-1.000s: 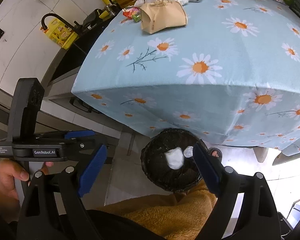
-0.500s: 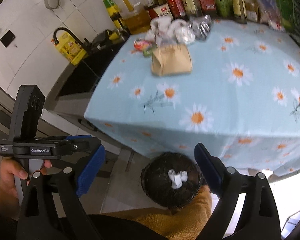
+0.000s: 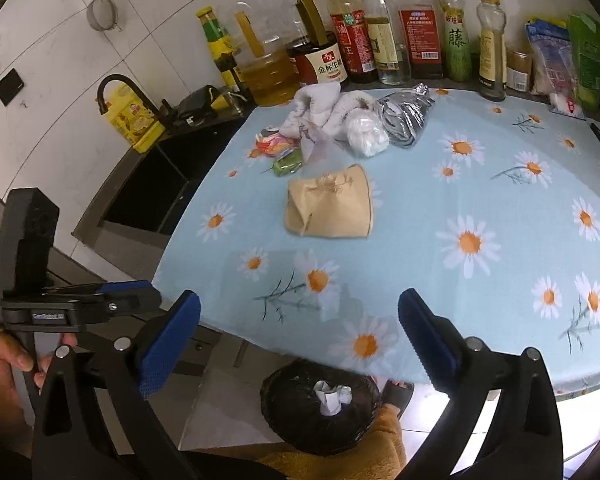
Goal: Collect trash
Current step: 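Reach the right tool to the tan paper cup and grasp it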
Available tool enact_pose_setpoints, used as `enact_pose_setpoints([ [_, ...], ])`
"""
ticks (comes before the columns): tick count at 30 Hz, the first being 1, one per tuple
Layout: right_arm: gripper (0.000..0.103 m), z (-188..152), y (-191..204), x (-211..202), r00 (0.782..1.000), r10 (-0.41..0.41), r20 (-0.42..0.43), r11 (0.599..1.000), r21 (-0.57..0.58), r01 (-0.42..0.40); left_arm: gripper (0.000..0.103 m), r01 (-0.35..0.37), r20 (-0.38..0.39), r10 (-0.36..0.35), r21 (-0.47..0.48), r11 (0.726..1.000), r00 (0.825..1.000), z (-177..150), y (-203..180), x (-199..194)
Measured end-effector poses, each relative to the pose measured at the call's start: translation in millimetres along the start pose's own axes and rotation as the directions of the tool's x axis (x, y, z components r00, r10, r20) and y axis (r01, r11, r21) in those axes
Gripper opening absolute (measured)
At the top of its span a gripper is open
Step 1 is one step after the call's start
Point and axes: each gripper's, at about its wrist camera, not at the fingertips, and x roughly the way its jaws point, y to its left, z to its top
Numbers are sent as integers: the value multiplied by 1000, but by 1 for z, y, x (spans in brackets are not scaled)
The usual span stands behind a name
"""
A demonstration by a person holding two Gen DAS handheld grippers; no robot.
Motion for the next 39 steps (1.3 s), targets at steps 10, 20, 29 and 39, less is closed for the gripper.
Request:
enact_pose_setpoints([
  [10, 98, 38, -18, 52, 998, 25, -57, 999, -45, -28, 78, -59, 26, 61, -55, 997, 998, 22, 10, -1],
  [20, 98, 65, -45, 99, 995, 6, -98, 999, -38, -10, 78, -100, 34, 105, -114, 988, 994, 34, 16, -5],
  [29, 98, 71, -42, 123, 985, 79, -153, 996, -15, -82, 78, -115, 9, 117, -153, 981, 993, 33, 19, 5],
  [39, 75, 70, -37, 129, 986, 72, -149, 996, -48, -80, 78, -139, -2, 141, -165, 976, 990, 32, 21, 11],
])
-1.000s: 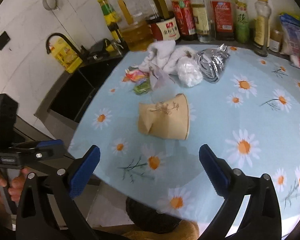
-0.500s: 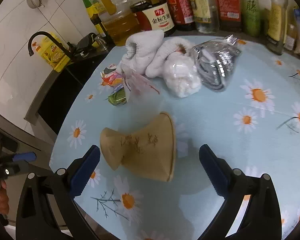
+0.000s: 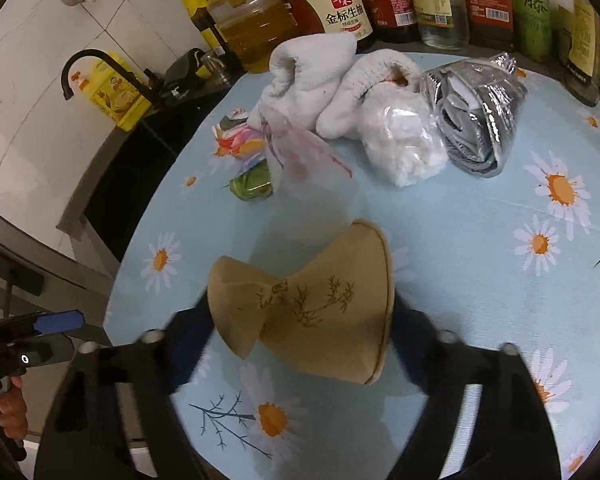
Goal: Collect trash
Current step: 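Reach the right tool to the tan paper cup and grasp it, then grasp the clear plastic wrapper with the left tool while right holds tan cup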
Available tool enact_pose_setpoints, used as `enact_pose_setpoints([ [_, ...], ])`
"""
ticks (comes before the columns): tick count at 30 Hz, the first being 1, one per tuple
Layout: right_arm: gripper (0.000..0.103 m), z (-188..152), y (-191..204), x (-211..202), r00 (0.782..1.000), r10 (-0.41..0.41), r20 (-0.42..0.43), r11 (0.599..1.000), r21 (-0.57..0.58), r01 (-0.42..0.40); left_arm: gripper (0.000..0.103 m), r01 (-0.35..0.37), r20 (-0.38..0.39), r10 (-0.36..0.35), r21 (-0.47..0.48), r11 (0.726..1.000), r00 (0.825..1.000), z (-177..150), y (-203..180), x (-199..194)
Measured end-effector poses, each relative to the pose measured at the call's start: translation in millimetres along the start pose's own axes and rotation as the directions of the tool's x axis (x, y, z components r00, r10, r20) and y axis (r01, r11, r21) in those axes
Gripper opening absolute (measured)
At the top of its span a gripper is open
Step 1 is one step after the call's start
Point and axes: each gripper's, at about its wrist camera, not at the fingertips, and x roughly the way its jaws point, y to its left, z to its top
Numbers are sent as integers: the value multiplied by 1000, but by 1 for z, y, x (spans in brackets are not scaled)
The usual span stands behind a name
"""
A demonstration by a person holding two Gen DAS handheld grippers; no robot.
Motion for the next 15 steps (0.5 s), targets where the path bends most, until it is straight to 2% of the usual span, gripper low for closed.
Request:
enact_pose_setpoints([
  [7, 74, -5, -1, -12, 1000, 2, 23, 1000, -5, -2, 78, -4, -8, 4, 12, 1000, 1000, 1, -5, 4],
  [15, 74, -16, -15, -62, 995, -16, 97, 999, 31, 13, 78, 15, 1, -15, 75, 997, 1000, 22, -32, 9],
])
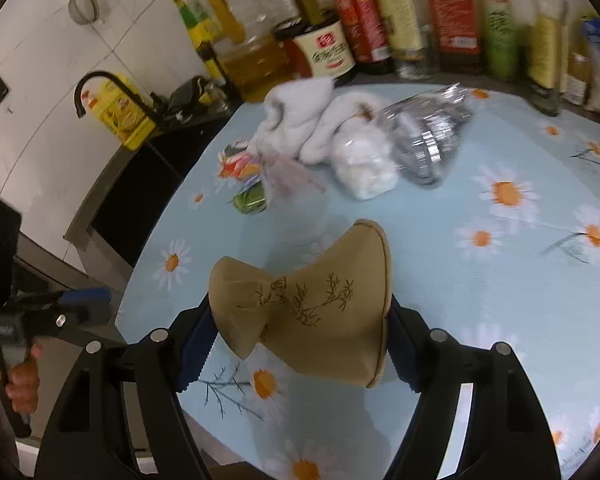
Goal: Collect trash
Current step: 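Grasp the clear plastic wrapper with the left tool while right holds tan cup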
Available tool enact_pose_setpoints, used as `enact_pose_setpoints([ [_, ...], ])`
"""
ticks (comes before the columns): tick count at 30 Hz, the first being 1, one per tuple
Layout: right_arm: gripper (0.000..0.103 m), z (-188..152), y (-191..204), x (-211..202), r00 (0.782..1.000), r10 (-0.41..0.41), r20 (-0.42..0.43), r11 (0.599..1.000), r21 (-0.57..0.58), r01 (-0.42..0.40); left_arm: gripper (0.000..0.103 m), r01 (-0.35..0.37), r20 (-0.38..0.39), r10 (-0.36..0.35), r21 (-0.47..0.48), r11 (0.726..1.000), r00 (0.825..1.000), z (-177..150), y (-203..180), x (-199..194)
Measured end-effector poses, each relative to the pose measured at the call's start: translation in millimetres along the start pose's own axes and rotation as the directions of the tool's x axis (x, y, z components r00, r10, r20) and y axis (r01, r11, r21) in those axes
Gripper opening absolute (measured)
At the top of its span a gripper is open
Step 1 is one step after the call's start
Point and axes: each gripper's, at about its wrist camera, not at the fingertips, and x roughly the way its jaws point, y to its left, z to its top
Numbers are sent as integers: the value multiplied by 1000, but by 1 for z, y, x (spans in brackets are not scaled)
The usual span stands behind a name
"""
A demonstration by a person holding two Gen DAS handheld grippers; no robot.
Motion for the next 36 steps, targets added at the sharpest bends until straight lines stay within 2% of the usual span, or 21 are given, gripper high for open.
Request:
enact_pose_setpoints([
  [9, 74, -13, -25, -46, 997, -42, 67, 998, 49, 39, 78, 49, -4, -49, 149, 988, 999, 36, -58, 21],
  [13, 74, -20, -36, -53, 996, -56, 70, 995, 83, 50, 78, 40, -12, -38, 203, 978, 999, 50, -74, 40],
  [24, 74, -51, -51, -62, 997, -72, 38, 984, 164, 65, 78, 24, 10, -28, 307, 951, 1000, 88, -89, 87],
  [29, 74, -52, -56, -61, 997, -77, 31, 981, 181, 70, 77, 13, 10, -18, 345, 939, 1000, 98, -96, 98],
  [34, 74, -49, -56, -59, 996, -84, 22, 981, 175, 79, 77, -27, 9, 25, 378, 925, 1000, 103, -100, 111],
  [35, 74, -48, -56, -59, 996, -82, 23, 982, 175, 76, 76, -25, 6, 25, 378, 925, 1000, 103, -99, 113],
  [36, 74, -48, -56, -58, 996, -82, 22, 982, 173, 77, 70, -26, 4, 27, 379, 925, 1000, 103, -99, 115],
])
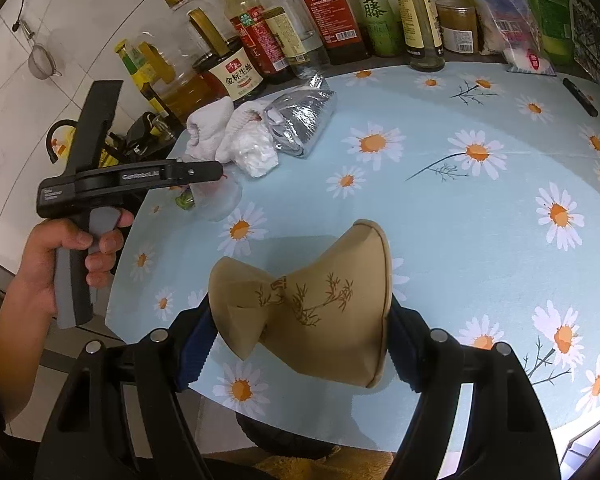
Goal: Collect trash
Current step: 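Grasp the clear plastic wrapper with the left tool while right holds tan cup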
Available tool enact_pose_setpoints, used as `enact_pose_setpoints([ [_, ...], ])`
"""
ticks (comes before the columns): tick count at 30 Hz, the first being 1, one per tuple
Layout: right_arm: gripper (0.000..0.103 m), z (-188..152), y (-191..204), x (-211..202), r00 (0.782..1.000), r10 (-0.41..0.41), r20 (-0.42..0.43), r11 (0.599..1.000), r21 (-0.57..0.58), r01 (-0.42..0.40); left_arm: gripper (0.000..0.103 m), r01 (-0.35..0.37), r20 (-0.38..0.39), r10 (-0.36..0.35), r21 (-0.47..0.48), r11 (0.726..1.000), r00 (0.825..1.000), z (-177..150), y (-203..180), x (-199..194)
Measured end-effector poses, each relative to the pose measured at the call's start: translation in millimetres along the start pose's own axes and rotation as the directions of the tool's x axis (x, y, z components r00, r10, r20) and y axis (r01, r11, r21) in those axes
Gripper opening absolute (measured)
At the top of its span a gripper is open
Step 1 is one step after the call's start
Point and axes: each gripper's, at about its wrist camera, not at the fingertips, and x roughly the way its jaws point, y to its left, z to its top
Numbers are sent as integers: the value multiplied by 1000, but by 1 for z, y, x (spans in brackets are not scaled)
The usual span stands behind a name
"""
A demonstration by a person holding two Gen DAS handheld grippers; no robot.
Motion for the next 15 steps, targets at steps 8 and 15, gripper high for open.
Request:
enact_pose_setpoints([
  [8, 74, 1, 0, 0, 1000, -4, 1, 1000, 7, 4, 52, 6, 6, -6, 17, 1000, 1000, 1, -2, 6],
  [15, 74, 2, 1, -2, 1000, -7, 10, 1000, 7, 7, 52, 14, 26, -14, 18, 1000, 1000, -2, -4, -3],
])
